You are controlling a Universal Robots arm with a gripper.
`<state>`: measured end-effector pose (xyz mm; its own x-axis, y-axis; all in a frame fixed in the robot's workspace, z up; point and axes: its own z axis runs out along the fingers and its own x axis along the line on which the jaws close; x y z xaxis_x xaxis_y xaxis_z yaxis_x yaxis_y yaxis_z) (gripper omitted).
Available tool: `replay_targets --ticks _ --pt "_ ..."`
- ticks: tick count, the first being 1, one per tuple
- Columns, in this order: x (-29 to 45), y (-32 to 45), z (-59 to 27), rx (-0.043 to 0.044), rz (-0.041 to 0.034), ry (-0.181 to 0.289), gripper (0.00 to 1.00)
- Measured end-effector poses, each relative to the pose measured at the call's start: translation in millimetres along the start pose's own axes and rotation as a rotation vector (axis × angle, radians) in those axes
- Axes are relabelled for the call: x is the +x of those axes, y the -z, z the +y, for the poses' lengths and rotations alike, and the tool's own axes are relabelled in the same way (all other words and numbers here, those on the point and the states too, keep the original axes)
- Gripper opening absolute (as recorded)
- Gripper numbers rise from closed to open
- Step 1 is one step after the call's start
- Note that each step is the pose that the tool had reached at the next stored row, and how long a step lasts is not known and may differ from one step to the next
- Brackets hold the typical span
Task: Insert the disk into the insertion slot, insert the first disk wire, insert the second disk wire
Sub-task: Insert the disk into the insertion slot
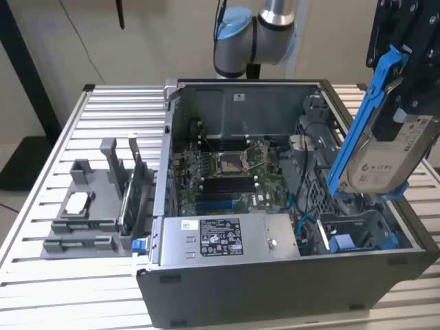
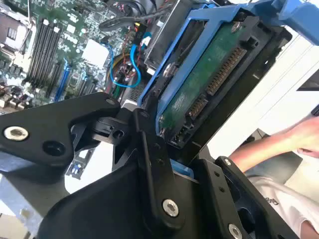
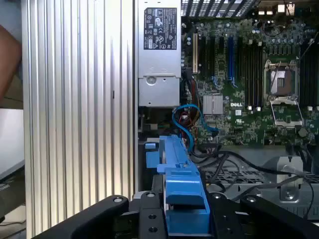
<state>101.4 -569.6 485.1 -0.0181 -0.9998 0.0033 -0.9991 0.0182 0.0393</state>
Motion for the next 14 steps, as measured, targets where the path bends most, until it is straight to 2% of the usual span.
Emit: replay_targets --ticks 14 --pt "-0.8 -1.9 -0.1 0.0 0.0002 0.0 0.32"
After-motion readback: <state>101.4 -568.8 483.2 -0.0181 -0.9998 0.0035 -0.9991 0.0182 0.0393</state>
